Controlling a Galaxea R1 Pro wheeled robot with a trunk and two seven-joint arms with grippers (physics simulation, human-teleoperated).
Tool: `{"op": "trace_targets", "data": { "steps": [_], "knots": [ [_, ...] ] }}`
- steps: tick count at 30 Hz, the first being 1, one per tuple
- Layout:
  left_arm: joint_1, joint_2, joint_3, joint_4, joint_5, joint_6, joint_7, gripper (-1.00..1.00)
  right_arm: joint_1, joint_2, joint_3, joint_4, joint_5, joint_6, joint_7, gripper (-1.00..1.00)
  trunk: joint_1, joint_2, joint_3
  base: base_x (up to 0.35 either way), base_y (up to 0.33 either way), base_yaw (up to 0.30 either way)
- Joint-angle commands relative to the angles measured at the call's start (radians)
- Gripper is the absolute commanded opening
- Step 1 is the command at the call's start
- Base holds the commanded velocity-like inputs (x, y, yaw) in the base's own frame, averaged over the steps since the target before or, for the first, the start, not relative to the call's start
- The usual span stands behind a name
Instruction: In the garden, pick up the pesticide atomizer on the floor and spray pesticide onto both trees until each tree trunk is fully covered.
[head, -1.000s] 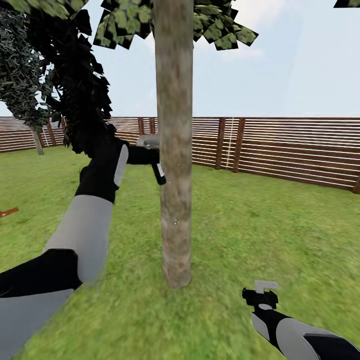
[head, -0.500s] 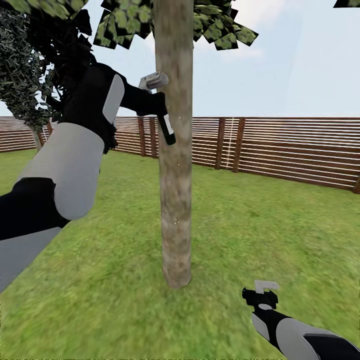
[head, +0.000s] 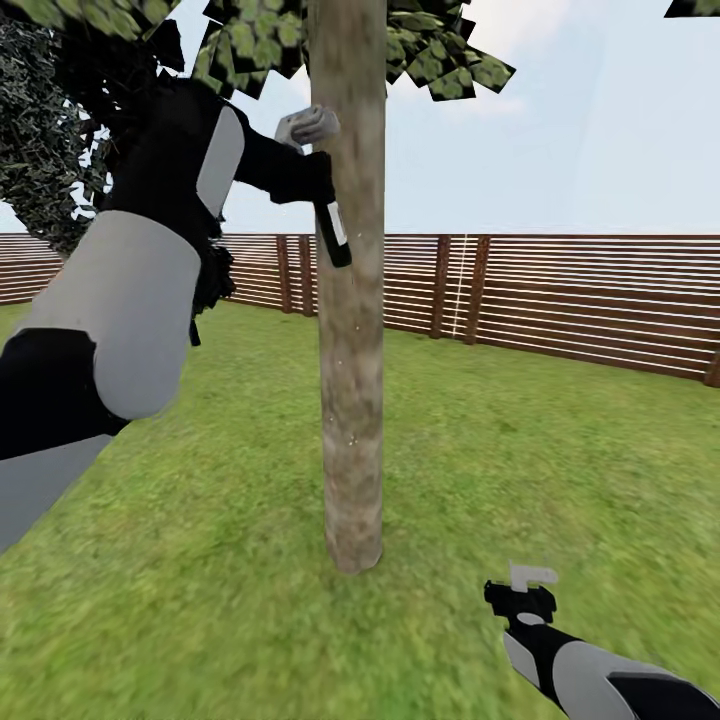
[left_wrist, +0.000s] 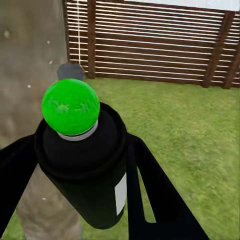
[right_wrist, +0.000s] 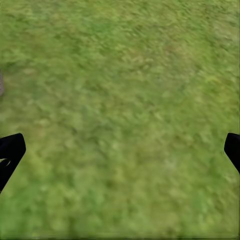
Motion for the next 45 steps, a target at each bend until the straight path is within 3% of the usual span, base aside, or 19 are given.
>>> {"op": "trace_targets", "data": {
  "steps": [1,5,6,8,10,12,14,23,27,28,29,32,38,41,45],
  "knots": [
    [-0.005,-0.001,0.007,0.037,0.001,0.005,0.001,-1.00,0.007,0.000,-0.002,0.004,0.004,-0.007,-0.002,1.00,0.000,-0.001,-0.001,0.000,0.000,0.000],
    [-0.009,-0.001,0.013,0.215,0.001,-0.010,0.017,-1.00,0.018,0.000,-0.001,0.004,0.005,-0.008,-0.002,1.00,0.000,-0.001,-0.001,0.000,0.000,0.000],
    [-0.009,-0.001,0.015,0.286,0.001,-0.032,0.049,-1.00,0.019,0.000,-0.001,0.004,0.006,-0.008,-0.002,1.00,0.000,-0.001,-0.001,0.000,0.000,0.000],
    [-0.009,-0.001,0.017,0.333,0.002,-0.072,0.089,-1.00,0.020,0.000,-0.001,0.004,0.006,-0.008,-0.002,1.00,0.000,-0.001,-0.001,0.000,0.000,0.000],
    [-0.010,-0.001,0.019,0.431,0.003,-0.144,0.129,-1.00,0.021,-0.002,-0.001,0.004,0.006,-0.009,-0.002,1.00,0.000,-0.001,-0.001,0.036,0.000,0.000],
    [-0.010,-0.001,0.019,0.476,0.003,-0.182,0.134,-1.00,0.021,-0.002,-0.001,0.004,0.006,-0.009,-0.002,1.00,0.000,-0.001,-0.001,0.185,0.000,0.000],
    [-0.009,-0.001,0.019,0.544,0.002,-0.274,0.137,-1.00,0.022,-0.002,-0.001,0.004,0.006,-0.009,-0.002,1.00,0.000,-0.001,-0.001,0.170,0.000,0.000],
    [0.013,-0.001,0.019,0.570,0.002,-0.316,0.138,-1.00,0.022,-0.002,-0.001,0.004,0.006,-0.009,-0.002,1.00,0.000,-0.001,-0.001,0.110,0.000,0.000],
    [0.093,-0.001,0.018,0.571,0.003,-0.377,0.126,-1.00,0.022,-0.002,-0.001,0.004,0.006,-0.009,-0.002,1.00,0.000,-0.001,-0.001,0.005,0.000,0.000],
    [0.108,-0.001,0.018,0.571,0.004,-0.389,0.107,-1.00,0.022,-0.002,-0.001,0.004,0.006,-0.009,-0.002,1.00,0.000,-0.001,-0.001,0.002,0.000,0.000],
    [0.130,-0.001,0.019,0.572,0.004,-0.400,0.049,-1.00,0.022,-0.002,-0.001,0.004,0.006,-0.009,-0.002,1.00,0.000,-0.001,-0.001,0.000,0.000,0.000],
    [0.171,-0.001,0.019,0.573,0.003,-0.407,0.000,-1.00,0.022,-0.002,-0.001,0.004,0.006,-0.009,-0.002,1.00,0.000,-0.001,-0.001,0.000,0.000,0.000],
    [0.285,-0.001,0.018,0.573,0.002,-0.413,-0.011,-1.00,0.022,-0.002,-0.001,0.004,0.006,-0.009,-0.002,1.00,0.000,-0.001,-0.001,0.000,0.000,0.000],
    [0.365,-0.001,0.017,0.573,0.002,-0.482,-0.011,-1.00,0.022,-0.001,-0.001,0.004,0.006,-0.009,-0.002,1.00,0.000,-0.001,-0.001,0.000,0.000,0.000],
    [0.441,-0.001,0.018,0.572,-0.001,-0.522,-0.006,-1.00,0.022,0.000,-0.001,0.004,0.006,-0.009,-0.002,1.00,0.000,-0.001,-0.001,0.000,0.000,0.000]
  ]
}}
